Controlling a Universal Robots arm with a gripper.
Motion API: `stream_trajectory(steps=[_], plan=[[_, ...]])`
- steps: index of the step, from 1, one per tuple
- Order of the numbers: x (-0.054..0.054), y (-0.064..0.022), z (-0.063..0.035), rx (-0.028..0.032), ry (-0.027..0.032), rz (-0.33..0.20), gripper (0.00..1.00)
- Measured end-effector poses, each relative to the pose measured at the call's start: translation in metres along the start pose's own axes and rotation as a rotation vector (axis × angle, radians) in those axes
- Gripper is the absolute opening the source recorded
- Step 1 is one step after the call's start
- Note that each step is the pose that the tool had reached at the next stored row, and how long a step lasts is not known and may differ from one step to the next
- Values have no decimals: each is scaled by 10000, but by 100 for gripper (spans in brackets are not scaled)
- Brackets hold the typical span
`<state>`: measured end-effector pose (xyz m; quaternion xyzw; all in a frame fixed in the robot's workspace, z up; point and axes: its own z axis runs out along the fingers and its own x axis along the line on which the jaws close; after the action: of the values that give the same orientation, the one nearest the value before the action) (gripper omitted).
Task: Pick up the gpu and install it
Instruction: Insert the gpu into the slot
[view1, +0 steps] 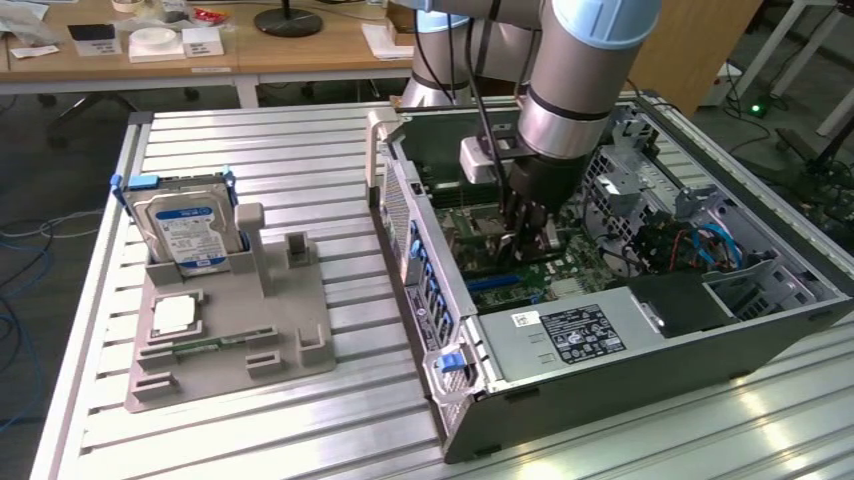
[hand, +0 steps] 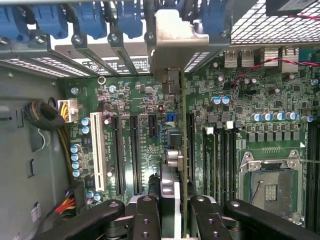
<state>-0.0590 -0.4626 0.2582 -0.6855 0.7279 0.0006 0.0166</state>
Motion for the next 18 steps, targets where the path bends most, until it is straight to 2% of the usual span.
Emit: stream_trajectory(steps=[7,10,14,18], plan=[[14,0,45,-14,1,-1,28],[16,1,66,-61,3,2,28],[17,3,88,-152,11,5,28],[17,2,89,-154,10,4,28]])
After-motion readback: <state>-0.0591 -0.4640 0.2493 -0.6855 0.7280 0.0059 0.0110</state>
